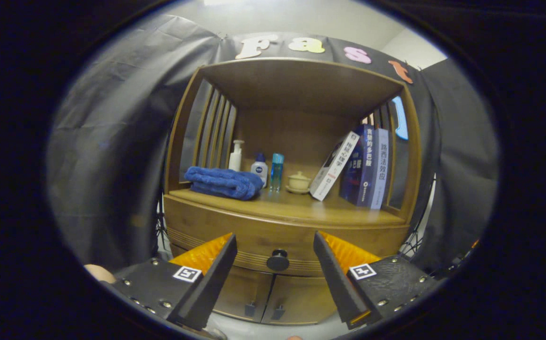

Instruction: Pull open the drawer, take out the items inside it, and place them on the countertop above the cabinet.

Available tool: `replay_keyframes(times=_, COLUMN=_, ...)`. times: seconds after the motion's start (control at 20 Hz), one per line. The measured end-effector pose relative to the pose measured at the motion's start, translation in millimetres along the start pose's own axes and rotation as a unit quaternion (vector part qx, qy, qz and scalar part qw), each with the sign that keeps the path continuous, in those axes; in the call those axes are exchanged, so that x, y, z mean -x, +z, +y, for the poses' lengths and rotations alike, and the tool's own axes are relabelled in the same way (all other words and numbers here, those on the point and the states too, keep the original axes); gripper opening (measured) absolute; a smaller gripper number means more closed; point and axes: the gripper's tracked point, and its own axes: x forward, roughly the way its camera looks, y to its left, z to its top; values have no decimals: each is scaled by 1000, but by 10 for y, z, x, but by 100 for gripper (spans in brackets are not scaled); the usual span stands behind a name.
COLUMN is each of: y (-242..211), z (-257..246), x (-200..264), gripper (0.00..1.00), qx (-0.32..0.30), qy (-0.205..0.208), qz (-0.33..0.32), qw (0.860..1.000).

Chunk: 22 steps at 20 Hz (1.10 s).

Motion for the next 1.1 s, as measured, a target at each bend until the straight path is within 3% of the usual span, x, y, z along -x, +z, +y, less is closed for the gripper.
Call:
replay_keyframes(times=0.55, y=-695, z=-93, x=-729, gripper=98, qx=3, qy=-21, qz=77, qw=997)
replay_keyframes(times=0.85, y=-832, z=-90, x=-808, gripper=47, qx=-37, qy=-18, qz=102, qw=994)
replay_keyframes(times=1.0, y=-865, z=-110, x=-808, gripper=38, qx=-56, qy=-30, qz=111, qw=992)
replay_keyframes(times=1.1, y=-894, z=-108, x=-789, gripper=38, qx=-79, qy=-39, qz=118, qw=989)
